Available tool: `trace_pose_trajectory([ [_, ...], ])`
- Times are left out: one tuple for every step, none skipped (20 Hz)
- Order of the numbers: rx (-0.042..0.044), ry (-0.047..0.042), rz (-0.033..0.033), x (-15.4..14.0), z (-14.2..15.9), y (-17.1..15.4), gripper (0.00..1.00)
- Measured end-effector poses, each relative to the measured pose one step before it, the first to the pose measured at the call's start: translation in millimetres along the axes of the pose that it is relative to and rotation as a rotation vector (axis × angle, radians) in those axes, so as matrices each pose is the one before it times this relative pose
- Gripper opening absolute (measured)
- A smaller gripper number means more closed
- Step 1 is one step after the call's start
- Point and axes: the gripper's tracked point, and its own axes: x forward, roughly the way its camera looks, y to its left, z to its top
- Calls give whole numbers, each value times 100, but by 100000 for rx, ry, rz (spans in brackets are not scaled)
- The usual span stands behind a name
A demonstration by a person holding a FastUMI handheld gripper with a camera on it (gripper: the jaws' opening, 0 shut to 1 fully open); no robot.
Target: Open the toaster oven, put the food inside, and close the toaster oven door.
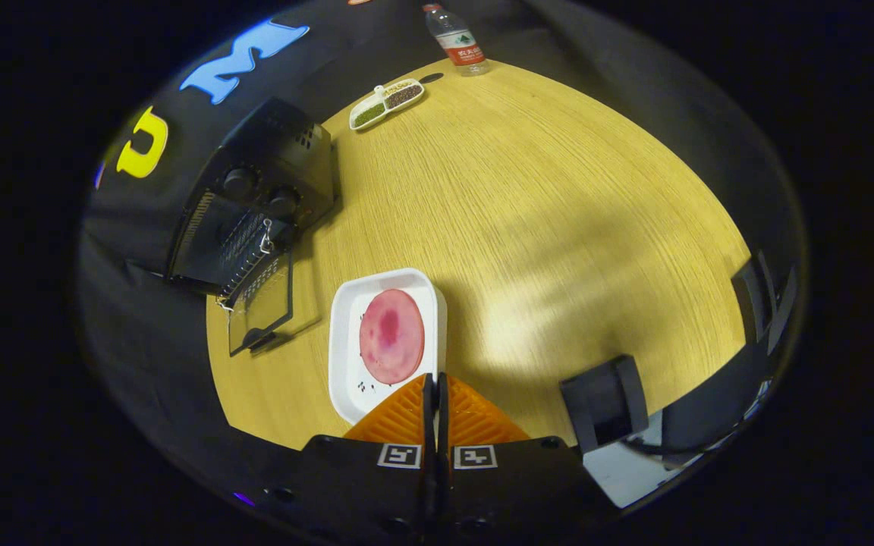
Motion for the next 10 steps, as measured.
trace_pose_trajectory([
  [3019,-1565,1111,-458,-589,178,2],
  [3054,-1863,824,-491,-600,50,2],
  [2932,-1457,966,-303,-541,206,2],
  [2782,-1886,1040,-412,-439,223,2],
  [2431,-1679,1086,-384,-293,257,2],
  [2267,-1532,1175,203,-79,144,2],
  [1947,-925,1447,-254,-326,429,2],
  [1686,-979,1403,-821,-689,737,2],
  [1013,-582,1730,-591,-452,800,2],
  [787,-926,1551,-536,-391,627,2],
])
